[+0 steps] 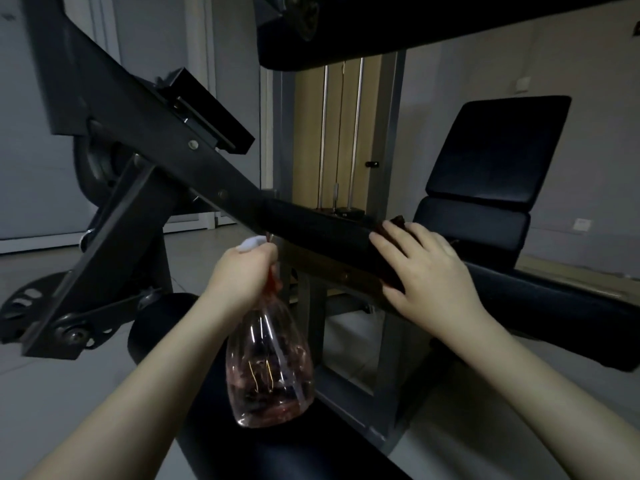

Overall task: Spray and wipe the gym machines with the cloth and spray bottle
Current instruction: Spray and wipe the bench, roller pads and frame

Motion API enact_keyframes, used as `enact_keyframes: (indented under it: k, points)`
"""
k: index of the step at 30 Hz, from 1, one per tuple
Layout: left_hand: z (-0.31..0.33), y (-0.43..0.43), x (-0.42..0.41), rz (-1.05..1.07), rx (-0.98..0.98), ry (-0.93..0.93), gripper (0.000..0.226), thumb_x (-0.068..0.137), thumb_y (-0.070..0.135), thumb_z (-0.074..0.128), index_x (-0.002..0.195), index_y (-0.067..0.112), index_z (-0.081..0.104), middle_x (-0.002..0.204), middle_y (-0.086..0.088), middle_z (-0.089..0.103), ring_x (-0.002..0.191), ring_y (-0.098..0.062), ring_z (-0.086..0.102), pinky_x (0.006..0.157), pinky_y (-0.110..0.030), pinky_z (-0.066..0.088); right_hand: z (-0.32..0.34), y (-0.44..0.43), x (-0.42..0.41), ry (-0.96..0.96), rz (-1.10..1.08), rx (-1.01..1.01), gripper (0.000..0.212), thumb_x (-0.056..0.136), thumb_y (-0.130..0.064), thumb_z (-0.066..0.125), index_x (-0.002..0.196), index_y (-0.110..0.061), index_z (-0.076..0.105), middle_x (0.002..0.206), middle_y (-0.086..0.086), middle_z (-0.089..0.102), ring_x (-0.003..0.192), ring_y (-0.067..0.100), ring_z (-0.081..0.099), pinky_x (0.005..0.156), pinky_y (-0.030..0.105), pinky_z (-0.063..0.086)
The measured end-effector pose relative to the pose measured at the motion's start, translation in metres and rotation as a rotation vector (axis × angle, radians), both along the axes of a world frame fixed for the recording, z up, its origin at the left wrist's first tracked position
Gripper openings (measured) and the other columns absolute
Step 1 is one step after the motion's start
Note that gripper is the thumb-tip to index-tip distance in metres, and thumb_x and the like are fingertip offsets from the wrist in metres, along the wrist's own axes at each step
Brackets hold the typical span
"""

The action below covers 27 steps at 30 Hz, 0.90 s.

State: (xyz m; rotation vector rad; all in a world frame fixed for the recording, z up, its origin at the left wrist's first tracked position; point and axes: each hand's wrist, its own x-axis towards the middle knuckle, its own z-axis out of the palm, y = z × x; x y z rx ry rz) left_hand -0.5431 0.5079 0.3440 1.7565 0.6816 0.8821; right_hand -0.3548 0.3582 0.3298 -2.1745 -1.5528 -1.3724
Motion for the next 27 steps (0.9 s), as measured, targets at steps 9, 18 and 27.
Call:
enact_keyframes:
  k: [9, 18, 27]
  points:
    - [-0.006, 0.009, 0.005, 0.026, -0.071, -0.055, 0.009, 0.076, 0.037, 0.054, 0.083, 0.030, 0.053, 0.098, -0.022, 0.067, 0.091, -0.041, 0.066, 0.086, -0.058, 0.052, 0.005, 0.036, -0.001, -0.058, -0.059, -0.086, 0.080, 0.062, -0.032, 0.082, 0.133, -0.010, 0.052, 0.135, 0.018, 0.051, 0.120, 0.037, 0.051, 0.098, 0.048, 0.042]
    - [-0.005, 0.009, 0.000, 0.015, -0.072, -0.048, 0.004, 0.082, 0.031, 0.053, 0.086, 0.028, 0.053, 0.088, -0.013, 0.063, 0.092, -0.041, 0.066, 0.086, -0.057, 0.052, 0.026, 0.125, -0.026, -0.015, -0.074, -0.214, 0.070, 0.089, -0.036, 0.057, 0.148, -0.019, 0.023, 0.155, 0.012, 0.020, 0.140, 0.031, 0.022, 0.113, 0.045, 0.021]
    - [-0.007, 0.024, -0.025, -0.066, -0.252, -0.219, 0.021, 0.098, 0.013, 0.046, 0.108, 0.027, 0.058, 0.076, -0.008, 0.059, 0.076, -0.025, 0.061, 0.086, -0.045, 0.051, 0.005, 0.095, -0.009, -0.069, -0.075, -0.164, 0.081, 0.056, -0.023, 0.086, 0.129, -0.009, 0.056, 0.137, 0.021, 0.048, 0.124, 0.040, 0.047, 0.103, 0.051, 0.037]
